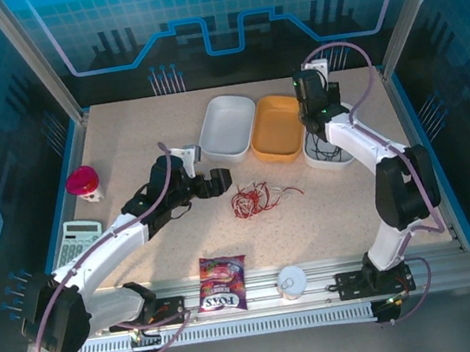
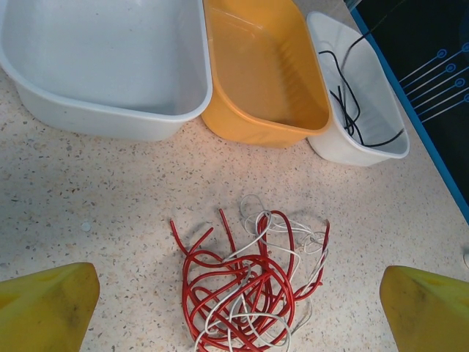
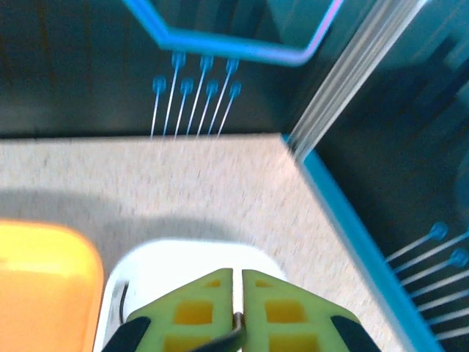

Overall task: Untangle the cables
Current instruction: Place the cable in the container.

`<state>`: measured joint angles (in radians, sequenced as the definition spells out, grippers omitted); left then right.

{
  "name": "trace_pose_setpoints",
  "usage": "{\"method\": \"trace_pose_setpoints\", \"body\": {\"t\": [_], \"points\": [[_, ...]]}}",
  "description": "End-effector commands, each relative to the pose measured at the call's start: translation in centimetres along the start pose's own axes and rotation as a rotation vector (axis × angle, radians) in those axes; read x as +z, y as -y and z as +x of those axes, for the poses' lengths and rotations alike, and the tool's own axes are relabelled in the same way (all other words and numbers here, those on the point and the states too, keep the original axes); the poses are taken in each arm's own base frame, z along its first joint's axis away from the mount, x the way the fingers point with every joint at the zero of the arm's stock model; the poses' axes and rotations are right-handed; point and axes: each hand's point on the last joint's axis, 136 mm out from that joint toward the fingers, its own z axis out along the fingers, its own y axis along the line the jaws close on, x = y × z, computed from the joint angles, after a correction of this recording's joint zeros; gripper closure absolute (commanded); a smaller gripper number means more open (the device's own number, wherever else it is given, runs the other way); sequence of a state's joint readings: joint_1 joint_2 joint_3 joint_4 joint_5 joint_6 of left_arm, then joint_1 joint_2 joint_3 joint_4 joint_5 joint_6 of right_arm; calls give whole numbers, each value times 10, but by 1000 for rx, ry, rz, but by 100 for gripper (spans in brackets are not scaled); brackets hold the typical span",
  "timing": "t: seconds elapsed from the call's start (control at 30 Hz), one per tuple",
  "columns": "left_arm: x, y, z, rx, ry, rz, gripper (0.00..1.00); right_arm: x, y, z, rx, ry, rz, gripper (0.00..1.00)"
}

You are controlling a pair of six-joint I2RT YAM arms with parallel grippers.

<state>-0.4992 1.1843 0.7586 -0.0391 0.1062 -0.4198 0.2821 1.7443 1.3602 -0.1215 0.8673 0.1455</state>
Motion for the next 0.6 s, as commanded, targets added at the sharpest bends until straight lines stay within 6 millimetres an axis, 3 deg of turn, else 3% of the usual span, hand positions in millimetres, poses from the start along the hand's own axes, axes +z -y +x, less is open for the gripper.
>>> {"method": "trace_pose_setpoints", "body": {"t": [0.0, 0.13, 0.23, 0.57], "points": [[0, 6, -6, -7, 8, 28, 1, 9, -16, 65, 38, -232, -64, 100], [0, 6, -5, -9, 4, 32, 1, 21, -19, 102, 82, -384, -98, 100], [0, 5, -4, -11, 1, 31, 1, 31, -18, 119, 118, -469, -116, 100], [0, 4, -2, -23, 0, 28, 1, 53, -12, 144, 256, -623, -202, 100]]}}
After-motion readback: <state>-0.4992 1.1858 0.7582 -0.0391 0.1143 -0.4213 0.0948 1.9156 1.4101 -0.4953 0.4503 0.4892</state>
